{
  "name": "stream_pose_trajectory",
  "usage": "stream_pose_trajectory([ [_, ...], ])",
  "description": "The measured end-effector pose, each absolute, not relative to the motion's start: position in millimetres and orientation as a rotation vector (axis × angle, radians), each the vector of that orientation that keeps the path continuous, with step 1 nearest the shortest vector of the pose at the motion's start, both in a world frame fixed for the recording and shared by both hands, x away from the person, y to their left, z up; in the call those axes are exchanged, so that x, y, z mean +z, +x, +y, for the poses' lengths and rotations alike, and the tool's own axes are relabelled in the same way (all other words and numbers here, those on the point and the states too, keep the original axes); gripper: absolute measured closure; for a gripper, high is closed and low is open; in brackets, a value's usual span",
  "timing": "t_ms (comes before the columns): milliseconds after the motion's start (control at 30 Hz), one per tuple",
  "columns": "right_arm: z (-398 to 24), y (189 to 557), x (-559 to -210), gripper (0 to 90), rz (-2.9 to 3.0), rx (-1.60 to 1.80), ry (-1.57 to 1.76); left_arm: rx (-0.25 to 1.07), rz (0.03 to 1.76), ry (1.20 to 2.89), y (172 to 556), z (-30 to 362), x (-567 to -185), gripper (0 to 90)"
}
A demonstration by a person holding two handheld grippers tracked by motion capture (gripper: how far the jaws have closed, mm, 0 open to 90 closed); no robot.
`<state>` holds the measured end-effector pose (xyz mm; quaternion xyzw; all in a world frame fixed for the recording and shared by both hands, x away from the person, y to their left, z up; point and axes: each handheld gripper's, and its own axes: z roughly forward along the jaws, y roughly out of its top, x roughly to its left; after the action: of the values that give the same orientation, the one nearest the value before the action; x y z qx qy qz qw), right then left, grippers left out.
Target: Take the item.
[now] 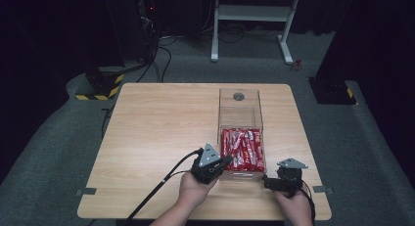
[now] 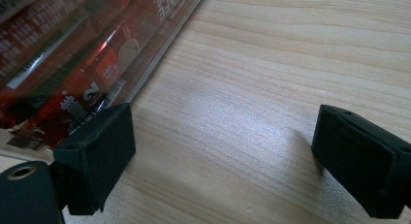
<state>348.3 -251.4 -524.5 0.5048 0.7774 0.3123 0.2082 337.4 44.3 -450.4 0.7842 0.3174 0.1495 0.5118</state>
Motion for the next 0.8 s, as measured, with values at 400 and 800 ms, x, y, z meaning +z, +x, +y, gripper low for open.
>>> stream_pose_trajectory([
  [400,-251.4,348.3,-524.5,8.2,2.164,0.869,1.405,0.345,0.744,1.833,336.3,48.4,-443.4,89.0],
  [800,-251.3,348.3,-524.5,8.2,2.163,0.87,1.406,0.357,0.727,1.794,334.0,53.9,-434.3,89.0],
])
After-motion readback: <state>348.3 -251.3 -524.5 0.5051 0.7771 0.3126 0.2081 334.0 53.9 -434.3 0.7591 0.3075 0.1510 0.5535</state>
